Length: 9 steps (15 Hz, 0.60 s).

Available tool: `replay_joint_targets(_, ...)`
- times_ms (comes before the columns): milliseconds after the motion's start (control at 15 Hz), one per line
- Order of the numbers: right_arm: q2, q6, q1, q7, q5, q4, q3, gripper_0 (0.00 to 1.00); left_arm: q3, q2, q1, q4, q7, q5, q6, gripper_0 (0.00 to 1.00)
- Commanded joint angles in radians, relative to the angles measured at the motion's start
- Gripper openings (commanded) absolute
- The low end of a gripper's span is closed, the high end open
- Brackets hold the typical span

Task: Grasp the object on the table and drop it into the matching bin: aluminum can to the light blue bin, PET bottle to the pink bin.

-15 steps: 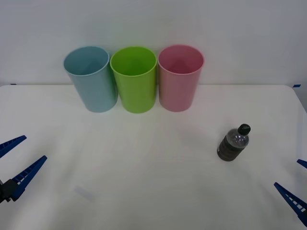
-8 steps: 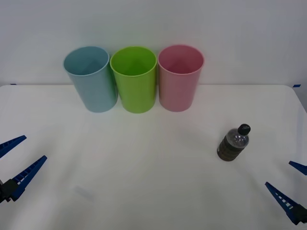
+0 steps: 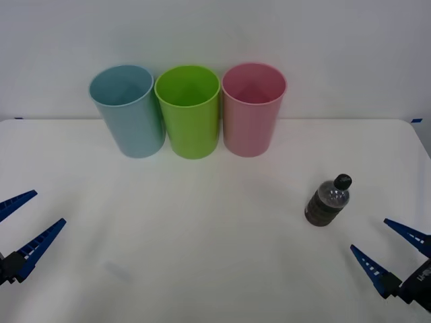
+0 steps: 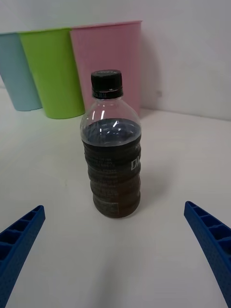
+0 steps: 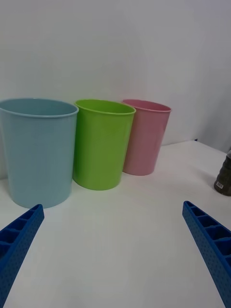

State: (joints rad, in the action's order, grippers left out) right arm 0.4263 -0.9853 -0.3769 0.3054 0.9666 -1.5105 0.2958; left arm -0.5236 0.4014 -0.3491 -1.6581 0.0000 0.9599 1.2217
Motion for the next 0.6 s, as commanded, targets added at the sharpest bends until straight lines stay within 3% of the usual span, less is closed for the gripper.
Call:
replay_joint_targets(67,-0.012,0.053,0.024,0.009,0.000,0.001,-0.034,1.00,0.000,0.000,0.000,0.000,0.000,0.000,0.000,1.00)
replay_joint_targets(600,-0.017,0.200,0.082,0.032,0.000,-0.001,-0.142,1.00,0.000,0.000,0.000,0.000,0.000,0.000,0.000,1.00)
